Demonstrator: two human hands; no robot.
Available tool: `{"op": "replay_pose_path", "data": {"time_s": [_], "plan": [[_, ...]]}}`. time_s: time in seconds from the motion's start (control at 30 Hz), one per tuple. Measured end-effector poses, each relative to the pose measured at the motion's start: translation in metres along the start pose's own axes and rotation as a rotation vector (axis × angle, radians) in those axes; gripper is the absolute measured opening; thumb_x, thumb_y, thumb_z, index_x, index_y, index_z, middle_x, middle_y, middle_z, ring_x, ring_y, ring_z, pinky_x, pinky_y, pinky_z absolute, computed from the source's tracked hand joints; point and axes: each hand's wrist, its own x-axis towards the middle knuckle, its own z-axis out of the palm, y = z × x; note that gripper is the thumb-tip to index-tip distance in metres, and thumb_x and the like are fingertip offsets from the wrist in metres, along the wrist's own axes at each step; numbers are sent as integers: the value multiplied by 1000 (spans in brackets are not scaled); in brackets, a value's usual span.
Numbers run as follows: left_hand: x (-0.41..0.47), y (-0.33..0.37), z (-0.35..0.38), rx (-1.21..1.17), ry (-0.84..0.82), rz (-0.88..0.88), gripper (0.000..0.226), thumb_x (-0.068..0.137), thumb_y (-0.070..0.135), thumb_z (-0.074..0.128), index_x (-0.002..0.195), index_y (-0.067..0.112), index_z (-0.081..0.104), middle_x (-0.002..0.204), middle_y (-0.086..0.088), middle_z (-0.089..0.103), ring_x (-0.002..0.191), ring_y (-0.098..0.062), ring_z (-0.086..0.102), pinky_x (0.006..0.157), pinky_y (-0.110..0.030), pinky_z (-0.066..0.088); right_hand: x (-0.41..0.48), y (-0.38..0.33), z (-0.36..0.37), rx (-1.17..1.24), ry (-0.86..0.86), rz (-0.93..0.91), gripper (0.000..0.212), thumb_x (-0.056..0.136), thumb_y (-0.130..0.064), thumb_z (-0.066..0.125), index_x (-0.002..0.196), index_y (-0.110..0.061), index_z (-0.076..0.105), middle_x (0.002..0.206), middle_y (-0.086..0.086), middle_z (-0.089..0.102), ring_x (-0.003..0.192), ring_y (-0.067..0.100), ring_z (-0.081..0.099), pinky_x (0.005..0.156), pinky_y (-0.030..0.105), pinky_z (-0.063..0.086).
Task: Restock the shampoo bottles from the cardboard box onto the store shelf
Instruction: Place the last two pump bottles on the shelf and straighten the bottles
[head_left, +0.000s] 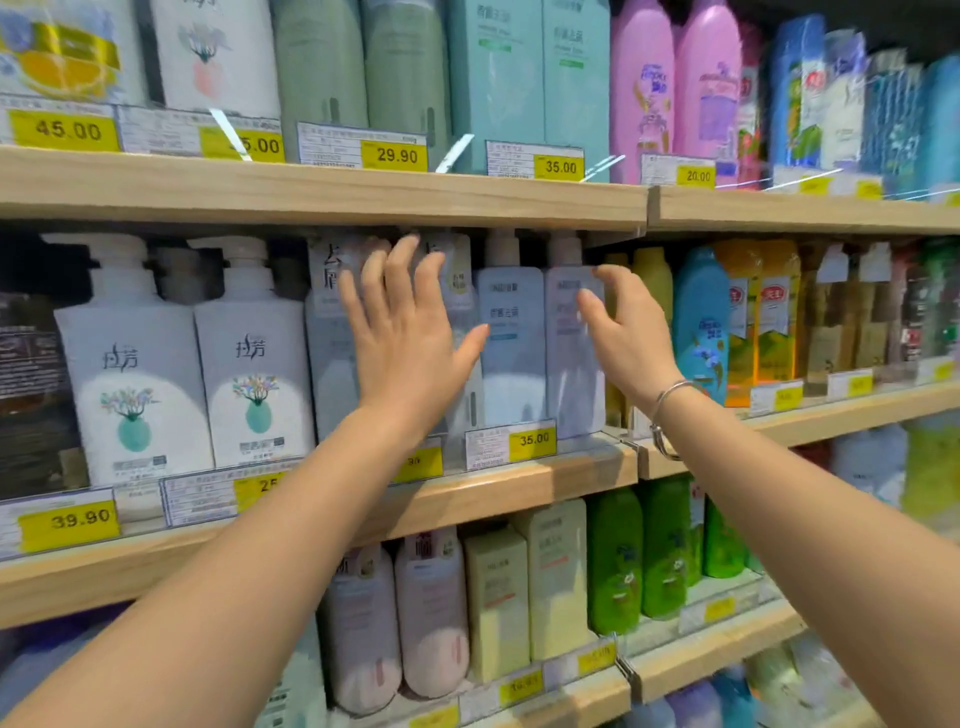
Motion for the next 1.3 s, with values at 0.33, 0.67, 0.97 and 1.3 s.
{"op": "replay_pose_path", "data": {"time_s": [0.33, 0.67, 0.97, 1.3], "plan": [[-3, 111, 47, -137, -259, 198, 68, 87, 38, 58, 144, 13, 31, 153, -6, 26, 143, -25, 18, 117, -42, 4, 29, 98, -46, 74, 194, 262, 41, 87, -19, 52, 126, -10, 47, 133, 10, 46, 124, 26, 41, 103, 35, 33], [12, 211, 120, -386, -348, -442, 68, 88, 33, 59, 142, 12, 24, 136, -16, 47, 122, -35, 48, 97, -46, 43, 57, 190, -70, 367, -136, 276, 51, 79, -31, 67, 119, -11, 43, 124, 7, 55, 112, 23, 56, 98, 41, 47], [27, 199, 115, -767, -531, -631, 76, 86, 22, 66, 145, 24, 18, 135, -7, 51, 112, -23, 58, 89, -38, 53, 62, 206, -69, 376, -265, 274, 47, 82, -35, 66, 111, -6, 43, 103, 5, 59, 96, 26, 60, 88, 46, 52], [32, 195, 105, -820, -635, -616, 70, 92, 17, 56, 147, 25, 14, 133, -8, 53, 103, -16, 61, 69, -18, 50, 78, 212, -77, 456, -480, 275, 36, 85, -29, 65, 104, -9, 43, 108, 4, 55, 96, 16, 53, 71, 26, 46]]}}
